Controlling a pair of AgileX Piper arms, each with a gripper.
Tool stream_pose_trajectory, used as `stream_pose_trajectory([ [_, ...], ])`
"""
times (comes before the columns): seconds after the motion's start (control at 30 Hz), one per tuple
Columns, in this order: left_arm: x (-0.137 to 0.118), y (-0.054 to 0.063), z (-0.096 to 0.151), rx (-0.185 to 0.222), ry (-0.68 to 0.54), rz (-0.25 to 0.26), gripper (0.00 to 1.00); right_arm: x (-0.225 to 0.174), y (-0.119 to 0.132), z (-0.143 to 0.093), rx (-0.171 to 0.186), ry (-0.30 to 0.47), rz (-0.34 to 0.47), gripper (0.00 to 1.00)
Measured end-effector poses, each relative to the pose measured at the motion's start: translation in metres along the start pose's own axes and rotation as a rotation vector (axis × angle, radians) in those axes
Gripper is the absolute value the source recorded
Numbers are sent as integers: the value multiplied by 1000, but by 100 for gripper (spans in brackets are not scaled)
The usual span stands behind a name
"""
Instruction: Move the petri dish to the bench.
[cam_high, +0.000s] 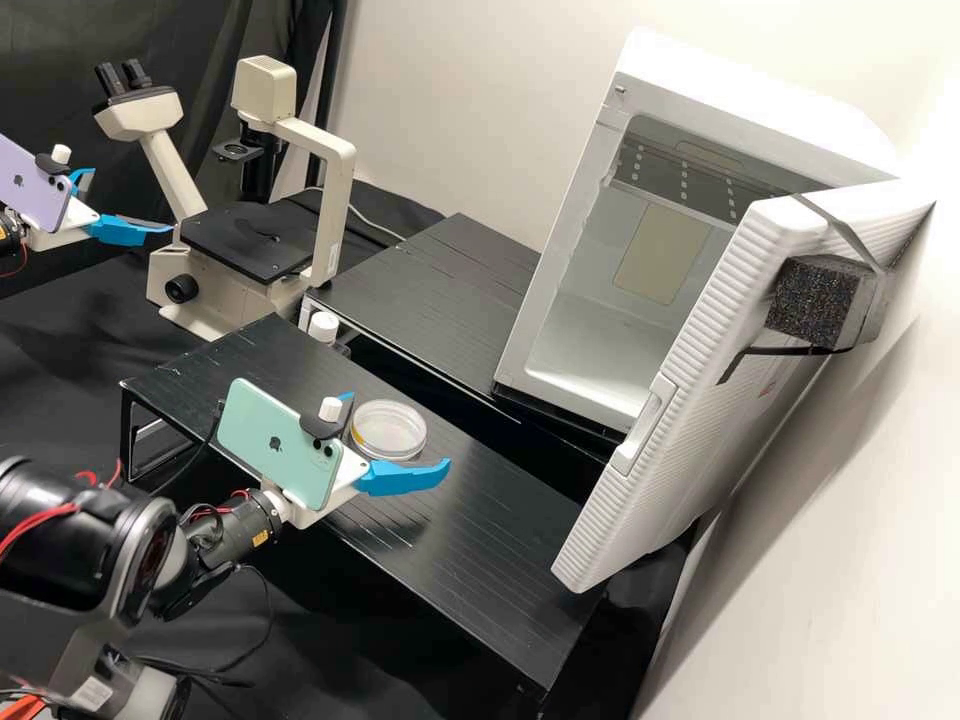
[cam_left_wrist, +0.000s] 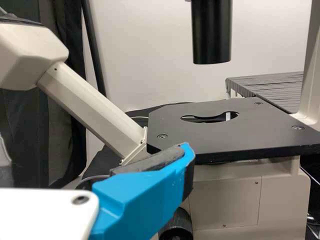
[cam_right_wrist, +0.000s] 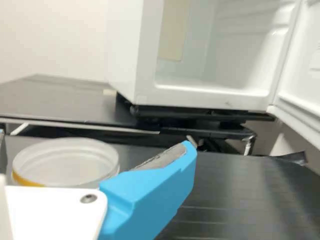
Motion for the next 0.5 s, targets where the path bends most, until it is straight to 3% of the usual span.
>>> stream_pose_trajectory([
  [0.27, 0, 0, 0, 0, 0, 0, 100, -6, 14, -7, 49, 60, 64, 100],
  [0.5, 0, 0, 0, 0, 0, 0, 100, 0, 17, -2, 170, 88, 58, 100],
])
